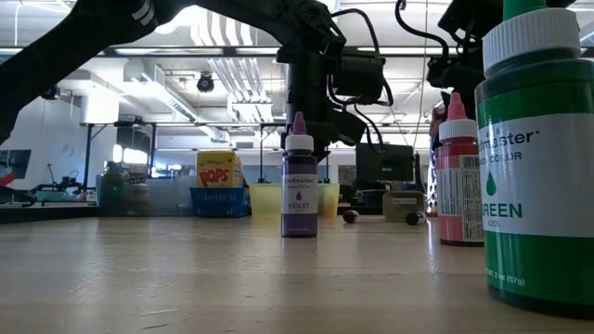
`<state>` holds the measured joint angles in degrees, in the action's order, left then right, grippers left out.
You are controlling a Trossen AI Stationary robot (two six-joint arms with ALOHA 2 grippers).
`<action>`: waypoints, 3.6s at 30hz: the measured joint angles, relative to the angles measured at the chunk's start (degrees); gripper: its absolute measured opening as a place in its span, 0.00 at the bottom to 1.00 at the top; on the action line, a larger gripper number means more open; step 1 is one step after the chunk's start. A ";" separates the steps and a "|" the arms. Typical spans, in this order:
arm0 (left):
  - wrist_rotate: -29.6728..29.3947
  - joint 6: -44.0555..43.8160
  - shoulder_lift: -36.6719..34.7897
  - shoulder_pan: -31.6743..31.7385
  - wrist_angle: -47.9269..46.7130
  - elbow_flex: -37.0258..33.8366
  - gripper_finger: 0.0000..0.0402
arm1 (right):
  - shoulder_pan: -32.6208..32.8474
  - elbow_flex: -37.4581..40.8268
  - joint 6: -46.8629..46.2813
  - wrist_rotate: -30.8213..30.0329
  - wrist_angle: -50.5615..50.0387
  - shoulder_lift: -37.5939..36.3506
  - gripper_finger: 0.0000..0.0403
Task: Pick & Place Kitchen Items
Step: Put the small light green food coloring bottle into the yellow bin
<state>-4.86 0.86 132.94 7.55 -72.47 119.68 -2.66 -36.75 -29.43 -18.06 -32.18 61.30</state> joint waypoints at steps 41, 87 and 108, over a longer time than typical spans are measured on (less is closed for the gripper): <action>-0.37 2.63 -9.25 19.32 -11.45 15.20 0.21 | 0.00 0.00 0.00 -0.02 -0.02 -0.02 0.73; 2.54 3.59 -2.19 29.06 0.99 5.71 0.21 | -0.02 0.00 0.00 -0.02 -0.04 -0.02 0.66; 2.18 0.71 -2.19 28.87 5.02 -1.85 0.21 | 0.00 0.00 0.00 -0.01 -0.03 -0.02 0.85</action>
<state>-2.68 1.57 130.76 36.42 -67.44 117.83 -2.66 -36.75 -29.43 -18.08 -32.21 61.28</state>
